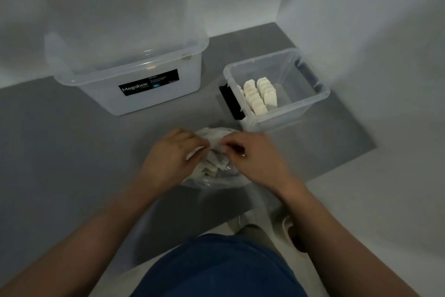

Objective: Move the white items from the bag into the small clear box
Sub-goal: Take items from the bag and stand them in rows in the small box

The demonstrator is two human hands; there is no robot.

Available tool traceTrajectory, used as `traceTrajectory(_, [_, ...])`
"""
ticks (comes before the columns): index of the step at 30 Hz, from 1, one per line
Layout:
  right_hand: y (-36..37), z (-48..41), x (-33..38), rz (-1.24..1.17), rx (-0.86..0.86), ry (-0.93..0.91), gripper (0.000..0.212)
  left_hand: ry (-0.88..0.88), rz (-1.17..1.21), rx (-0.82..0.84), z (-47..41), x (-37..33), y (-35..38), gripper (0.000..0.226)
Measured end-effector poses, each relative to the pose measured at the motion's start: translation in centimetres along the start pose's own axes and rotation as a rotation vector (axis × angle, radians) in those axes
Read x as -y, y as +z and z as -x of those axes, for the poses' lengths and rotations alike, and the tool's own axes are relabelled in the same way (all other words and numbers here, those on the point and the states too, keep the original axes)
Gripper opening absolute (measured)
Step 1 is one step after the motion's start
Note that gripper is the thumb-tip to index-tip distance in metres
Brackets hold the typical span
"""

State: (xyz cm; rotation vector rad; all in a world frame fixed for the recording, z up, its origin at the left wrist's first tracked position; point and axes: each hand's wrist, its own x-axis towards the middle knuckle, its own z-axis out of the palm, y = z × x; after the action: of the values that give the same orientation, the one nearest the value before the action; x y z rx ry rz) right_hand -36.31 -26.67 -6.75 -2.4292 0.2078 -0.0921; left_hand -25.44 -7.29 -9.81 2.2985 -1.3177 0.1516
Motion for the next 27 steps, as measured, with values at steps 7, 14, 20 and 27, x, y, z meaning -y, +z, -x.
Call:
traceTrajectory(7, [5.3,0.1,-1.4,0.543,0.244,0.210,0.032,0.121,-0.369,0.487,1.1,0.5,1.3,0.027])
traceTrajectory(14, [5.8,-0.5,-1.3,0.624,0.146,0.298,0.031,-0.029,-0.459,0.477,-0.4,1.0,0.6,0.037])
traceTrajectory(20, [6.1,-0.7,0.4,0.536,0.159,0.264,0.052,-0.079,-0.345,0.478,0.0,1.2,1.5,0.063])
traceTrajectory(27, [6.1,-1.4,0.7,0.552,0.254,0.239,0.054,-0.105,-0.293,0.468,-0.2,1.3,1.8,0.062])
